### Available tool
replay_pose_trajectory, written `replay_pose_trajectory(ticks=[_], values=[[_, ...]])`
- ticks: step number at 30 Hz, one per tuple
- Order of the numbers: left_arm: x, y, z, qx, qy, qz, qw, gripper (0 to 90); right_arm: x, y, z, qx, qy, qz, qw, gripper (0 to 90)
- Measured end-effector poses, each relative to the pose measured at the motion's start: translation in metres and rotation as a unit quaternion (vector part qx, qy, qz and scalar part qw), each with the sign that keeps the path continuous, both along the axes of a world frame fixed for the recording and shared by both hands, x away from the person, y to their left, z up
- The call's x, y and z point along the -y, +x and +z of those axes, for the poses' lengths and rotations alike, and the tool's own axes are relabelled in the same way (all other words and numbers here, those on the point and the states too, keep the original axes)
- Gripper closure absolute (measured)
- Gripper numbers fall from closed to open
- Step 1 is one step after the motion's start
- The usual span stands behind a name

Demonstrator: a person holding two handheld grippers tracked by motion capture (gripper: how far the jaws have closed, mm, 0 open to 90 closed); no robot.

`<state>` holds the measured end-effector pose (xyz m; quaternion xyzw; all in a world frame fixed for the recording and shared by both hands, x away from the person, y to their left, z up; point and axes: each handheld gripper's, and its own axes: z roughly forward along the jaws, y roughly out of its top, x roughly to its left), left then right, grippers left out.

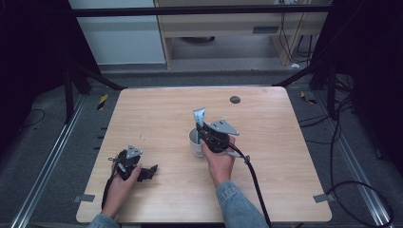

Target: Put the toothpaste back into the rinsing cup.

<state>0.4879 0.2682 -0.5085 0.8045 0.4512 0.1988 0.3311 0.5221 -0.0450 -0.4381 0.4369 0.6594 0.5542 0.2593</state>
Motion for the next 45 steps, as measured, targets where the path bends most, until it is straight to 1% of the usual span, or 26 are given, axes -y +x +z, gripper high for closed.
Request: replay_pose_trajectory(ticks=[11,13,22,25,45], values=[[0.0,0.0,0.0,0.0,0.0,0.0,1.0,0.0,0.002,0.0,-0.002,-0.004,0.003,-0.001,1.0,77.2],[0.0,0.0,0.0,0.0,0.0,0.0,1.0,0.0,0.002,0.001,-0.002,-0.008,0.007,-0.002,0.9999,76.9],[0.0,0.0,0.0,0.0,0.0,0.0,1.0,0.0,0.007,0.006,0.0,-0.021,0.01,-0.013,0.9996,74.7],[0.0,0.0,0.0,0.0,0.0,0.0,1.0,0.0,0.008,0.007,0.0,-0.022,0.007,-0.014,0.9996,74.8],[0.0,0.0,0.0,0.0,0.0,-0.001,1.0,0.0,0.01,0.009,0.0,-0.03,0.013,-0.012,0.9994,73.6]])
